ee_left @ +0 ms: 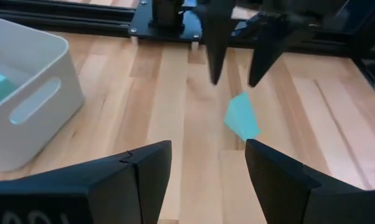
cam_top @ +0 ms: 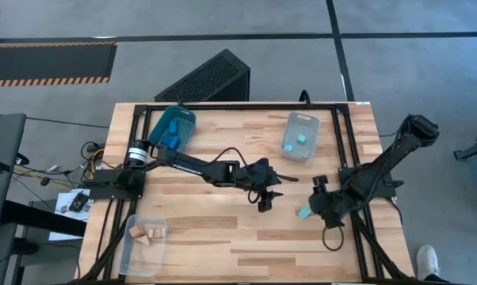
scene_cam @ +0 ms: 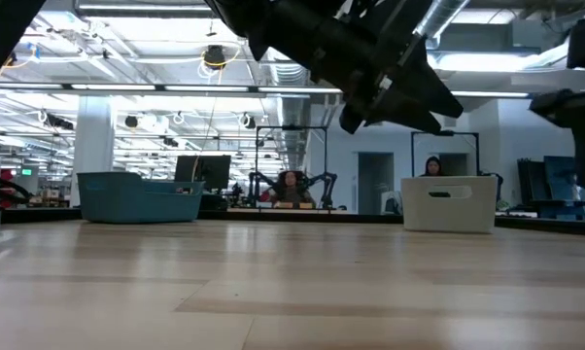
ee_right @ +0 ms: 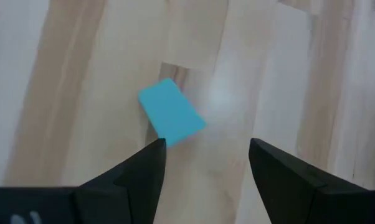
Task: Sort & place blocks by color
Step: Put the light blue block into the gray bin
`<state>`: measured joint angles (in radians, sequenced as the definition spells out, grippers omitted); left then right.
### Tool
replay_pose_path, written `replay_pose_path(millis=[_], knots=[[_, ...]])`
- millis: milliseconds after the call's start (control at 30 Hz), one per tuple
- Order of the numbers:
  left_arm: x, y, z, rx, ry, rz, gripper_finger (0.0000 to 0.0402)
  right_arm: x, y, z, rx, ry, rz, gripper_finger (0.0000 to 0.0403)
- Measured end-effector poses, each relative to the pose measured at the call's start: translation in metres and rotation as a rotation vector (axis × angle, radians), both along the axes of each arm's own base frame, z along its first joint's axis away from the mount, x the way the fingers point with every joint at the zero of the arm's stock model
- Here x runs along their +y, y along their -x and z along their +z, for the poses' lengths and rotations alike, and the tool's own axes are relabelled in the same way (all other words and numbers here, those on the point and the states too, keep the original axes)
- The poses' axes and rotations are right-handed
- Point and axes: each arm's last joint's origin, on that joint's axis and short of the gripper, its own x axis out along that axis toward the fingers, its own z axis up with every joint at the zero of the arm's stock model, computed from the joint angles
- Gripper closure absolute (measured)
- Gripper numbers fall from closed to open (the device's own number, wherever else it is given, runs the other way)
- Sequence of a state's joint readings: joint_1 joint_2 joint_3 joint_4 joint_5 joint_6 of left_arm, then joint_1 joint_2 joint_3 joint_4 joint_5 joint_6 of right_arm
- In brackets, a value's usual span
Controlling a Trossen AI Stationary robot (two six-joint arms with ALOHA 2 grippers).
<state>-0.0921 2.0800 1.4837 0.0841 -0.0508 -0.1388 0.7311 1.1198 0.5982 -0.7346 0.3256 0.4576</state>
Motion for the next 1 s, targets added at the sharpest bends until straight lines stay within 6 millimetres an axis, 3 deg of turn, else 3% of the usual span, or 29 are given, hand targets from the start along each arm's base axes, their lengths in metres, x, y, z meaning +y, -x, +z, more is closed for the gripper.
replay_pose_path(millis=[567, 867, 1000], knots=[[-0.002, 0.006, -0.008, 0.109, 0.026, 0.024, 0.0203, -0.018, -0.014, -0.025, 0.016, -0.122, 0.180, 0.0147], [0.003, 0.012, -0.016, 0.213, -0.029, -0.006, 0.0123, -0.023, -0.019, -0.027, 0.011, -0.160, 0.176, 0.0147], [0.012, 0.011, -0.016, 0.210, -0.049, -0.046, 0.0107, -0.021, -0.020, -0.035, 0.069, -0.172, 0.189, 0.0149]])
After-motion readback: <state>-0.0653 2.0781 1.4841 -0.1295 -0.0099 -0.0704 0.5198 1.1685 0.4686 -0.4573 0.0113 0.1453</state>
